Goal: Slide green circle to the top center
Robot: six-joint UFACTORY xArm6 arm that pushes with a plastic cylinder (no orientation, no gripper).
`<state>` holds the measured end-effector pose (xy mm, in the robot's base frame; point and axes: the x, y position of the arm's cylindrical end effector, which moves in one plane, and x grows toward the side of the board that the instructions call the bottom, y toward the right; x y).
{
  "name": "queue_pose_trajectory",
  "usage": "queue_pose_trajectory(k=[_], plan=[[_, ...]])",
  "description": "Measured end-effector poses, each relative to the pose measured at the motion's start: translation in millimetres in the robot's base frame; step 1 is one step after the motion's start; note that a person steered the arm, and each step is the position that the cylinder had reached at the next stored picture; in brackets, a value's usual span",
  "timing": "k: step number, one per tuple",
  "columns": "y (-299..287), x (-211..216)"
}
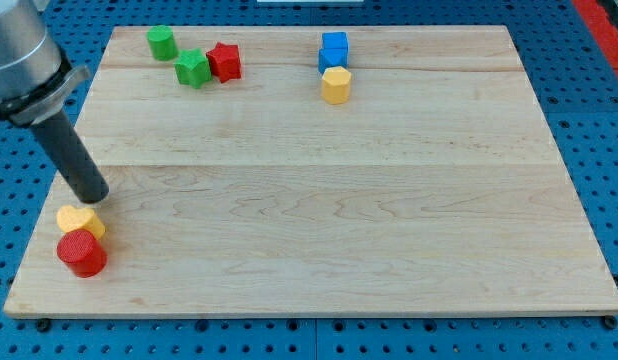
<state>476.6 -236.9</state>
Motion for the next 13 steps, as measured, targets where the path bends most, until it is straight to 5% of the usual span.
queue_pose_trajectory(k=[3, 6, 9, 13], plan=[[1, -162], [1, -247], [6, -265], [112, -255]])
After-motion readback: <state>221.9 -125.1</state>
